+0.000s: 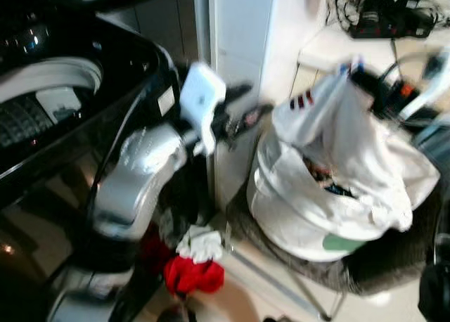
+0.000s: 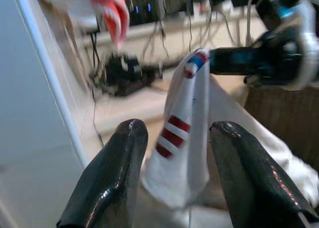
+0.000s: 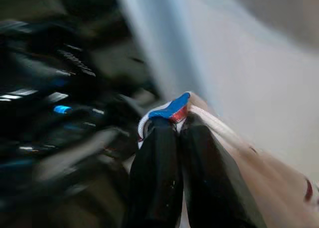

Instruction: Clothes washing

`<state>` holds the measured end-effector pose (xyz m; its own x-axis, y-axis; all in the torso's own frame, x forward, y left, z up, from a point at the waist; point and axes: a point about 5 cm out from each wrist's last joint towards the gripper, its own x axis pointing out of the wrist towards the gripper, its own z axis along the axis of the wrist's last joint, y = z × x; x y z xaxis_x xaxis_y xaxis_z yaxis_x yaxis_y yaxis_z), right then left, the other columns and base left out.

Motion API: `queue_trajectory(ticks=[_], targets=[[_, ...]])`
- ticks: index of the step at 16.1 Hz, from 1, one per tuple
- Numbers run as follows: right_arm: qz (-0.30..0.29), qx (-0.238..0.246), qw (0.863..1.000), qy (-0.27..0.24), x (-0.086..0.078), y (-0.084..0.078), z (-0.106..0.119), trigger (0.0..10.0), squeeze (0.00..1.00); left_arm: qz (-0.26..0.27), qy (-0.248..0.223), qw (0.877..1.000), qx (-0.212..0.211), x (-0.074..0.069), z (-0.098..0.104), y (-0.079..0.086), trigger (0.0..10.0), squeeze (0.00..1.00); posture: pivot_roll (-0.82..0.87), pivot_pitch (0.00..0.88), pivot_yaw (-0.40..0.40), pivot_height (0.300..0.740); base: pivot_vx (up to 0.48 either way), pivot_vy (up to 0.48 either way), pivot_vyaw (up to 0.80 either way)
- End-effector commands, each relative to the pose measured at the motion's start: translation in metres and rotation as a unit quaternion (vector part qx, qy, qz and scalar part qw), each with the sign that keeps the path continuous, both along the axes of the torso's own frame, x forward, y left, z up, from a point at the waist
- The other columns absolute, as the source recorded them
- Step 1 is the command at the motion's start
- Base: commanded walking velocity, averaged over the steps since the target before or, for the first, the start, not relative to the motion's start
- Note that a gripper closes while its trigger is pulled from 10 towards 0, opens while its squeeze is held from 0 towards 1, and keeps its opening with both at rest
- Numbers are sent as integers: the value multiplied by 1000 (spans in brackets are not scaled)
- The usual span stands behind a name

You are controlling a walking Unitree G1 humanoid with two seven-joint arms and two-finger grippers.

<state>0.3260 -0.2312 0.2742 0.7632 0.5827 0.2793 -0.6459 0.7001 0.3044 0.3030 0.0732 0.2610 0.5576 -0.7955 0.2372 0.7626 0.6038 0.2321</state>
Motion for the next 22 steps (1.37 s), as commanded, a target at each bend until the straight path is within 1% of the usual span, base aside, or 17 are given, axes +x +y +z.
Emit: queue_trajectory(ticks=[1, 2, 3, 5, 6, 7, 8, 10, 11, 12, 14, 15, 17, 22], targets=[[55, 12, 998, -37, -17, 7, 21, 0, 0, -37, 5, 998, -42, -1, 12, -7, 10000, 1000, -25, 0, -21, 740, 0, 0, 0], [74, 16, 996, -45, -23, 11, 26, 0, 0, -45, 6, 997, -57, -1, 17, -11, 10000, 1000, -25, 0, -24, 740, 0, 0, 0], [112, 27, 992, -58, -34, 18, 33, 0, 0, -53, 7, 994, -91, 1, 25, -20, 10000, 1000, -29, 0, -29, 740, 0, 0, 0], [166, 55, 982, -76, -46, 32, 45, 0, 0, -71, 18, 987, -141, 5, 28, -35, 10000, 1000, -41, 0, -34, 740, 0, 0, 0], [170, 58, 981, -77, -47, 34, 46, 0, 0, -76, 20, 987, -142, 5, 28, -37, 10000, 1000, -41, 0, -34, 740, 0, 0, 0], [182, 66, 978, -79, -49, 38, 49, 0, 0, -108, 36, 983, -147, 1, 22, -44, 10000, 1000, -47, 0, -35, 740, 0, 0, 0], [189, 72, 976, -80, -51, 41, 51, 0, 0, -131, 48, 979, -151, -3, 17, -49, 10000, 1000, -51, 0, -34, 740, 0, 0, 0], [194, 75, 975, -77, -51, 46, 54, 0, 0, -145, 57, 977, -143, -8, 10, -56, 10000, 1000, -52, 0, -37, 740, 0, 0, 0], [196, 76, 975, -76, -52, 47, 55, 0, 0, -141, 60, 978, -139, -8, 8, -56, 0, 659, -52, 0, -37, 740, 0, 0, 0], [197, 77, 974, -76, -53, 47, 56, 0, 0, -137, 61, 979, -137, -8, 7, -56, 0, 0, -52, 0, -37, 740, 0, 0, 0], [200, 82, 974, -74, -54, 47, 57, 0, 0, -152, 70, 975, -149, -8, 8, -53, 0, 0, -48, 0, -45, 740, 0, 0, 0], [200, 83, 974, -72, -54, 47, 58, 0, 0, -163, 71, 973, -149, -9, 8, -52, 0, 0, -46, 0, -46, 740, 0, 0, 0], [195, 83, 975, -68, -53, 48, 58, 0, 0, -162, 66, 974, -142, -10, 7, -52, 0, 0, -47, 0, -45, 740, 0, 0, 0], [182, 77, 979, -59, -50, 48, 56, 0, 0, -146, 60, 977, -142, -6, 7, -51, 0, 0, -46, 0, -44, 740, 0, 0, 0]])
